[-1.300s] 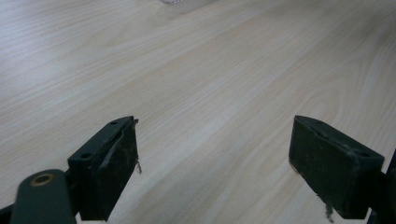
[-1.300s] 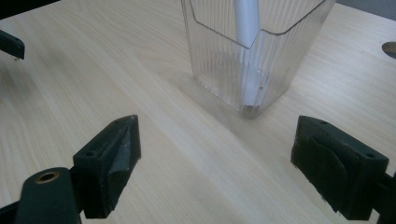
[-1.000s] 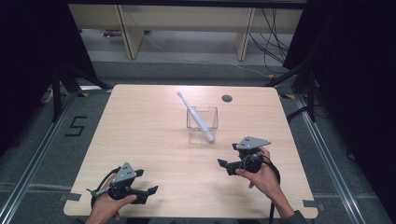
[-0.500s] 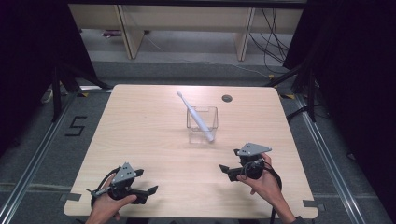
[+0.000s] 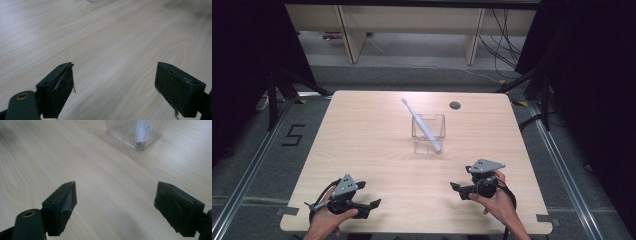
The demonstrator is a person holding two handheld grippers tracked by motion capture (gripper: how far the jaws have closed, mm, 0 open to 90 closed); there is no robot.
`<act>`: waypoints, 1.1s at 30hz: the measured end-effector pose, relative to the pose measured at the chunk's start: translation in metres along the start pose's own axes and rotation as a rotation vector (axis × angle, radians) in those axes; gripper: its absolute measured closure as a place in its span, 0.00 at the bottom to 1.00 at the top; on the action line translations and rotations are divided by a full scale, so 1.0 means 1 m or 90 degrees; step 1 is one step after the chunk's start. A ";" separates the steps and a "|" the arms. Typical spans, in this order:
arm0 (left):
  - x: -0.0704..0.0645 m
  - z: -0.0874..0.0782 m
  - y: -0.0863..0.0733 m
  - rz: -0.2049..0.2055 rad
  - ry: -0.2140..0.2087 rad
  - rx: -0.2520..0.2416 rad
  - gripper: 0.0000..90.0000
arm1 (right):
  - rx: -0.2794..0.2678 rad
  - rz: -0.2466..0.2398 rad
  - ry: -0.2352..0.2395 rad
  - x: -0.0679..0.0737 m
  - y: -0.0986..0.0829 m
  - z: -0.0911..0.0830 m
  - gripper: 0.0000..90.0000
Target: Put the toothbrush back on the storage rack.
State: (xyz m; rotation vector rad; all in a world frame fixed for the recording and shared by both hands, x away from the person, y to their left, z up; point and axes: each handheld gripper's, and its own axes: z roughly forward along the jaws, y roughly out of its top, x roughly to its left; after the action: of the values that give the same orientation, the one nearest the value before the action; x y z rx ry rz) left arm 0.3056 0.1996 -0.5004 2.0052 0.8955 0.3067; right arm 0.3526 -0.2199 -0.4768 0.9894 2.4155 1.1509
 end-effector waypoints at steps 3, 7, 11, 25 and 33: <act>0.000 0.000 0.000 -0.001 0.003 -0.002 0.17 | 0.008 0.008 0.005 0.001 -0.004 -0.001 0.21; 0.000 -0.001 0.000 0.002 0.008 0.003 0.17 | 0.012 0.009 0.004 0.001 -0.008 -0.003 0.21; 0.000 0.000 0.000 0.001 0.006 0.001 0.17 | 0.018 0.005 0.003 0.001 -0.012 -0.006 0.20; 0.000 0.001 -0.001 0.006 -0.001 0.002 0.17 | 0.037 0.002 -0.004 0.007 -0.027 -0.012 0.18; -0.001 0.001 0.000 0.013 0.001 0.007 0.17 | 0.038 0.002 -0.006 0.009 -0.032 -0.015 0.18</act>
State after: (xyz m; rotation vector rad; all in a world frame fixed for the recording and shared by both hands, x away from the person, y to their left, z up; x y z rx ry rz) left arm 0.3050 0.1984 -0.5009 2.0256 0.8798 0.3153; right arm 0.3237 -0.2365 -0.4909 1.0144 2.4550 1.0783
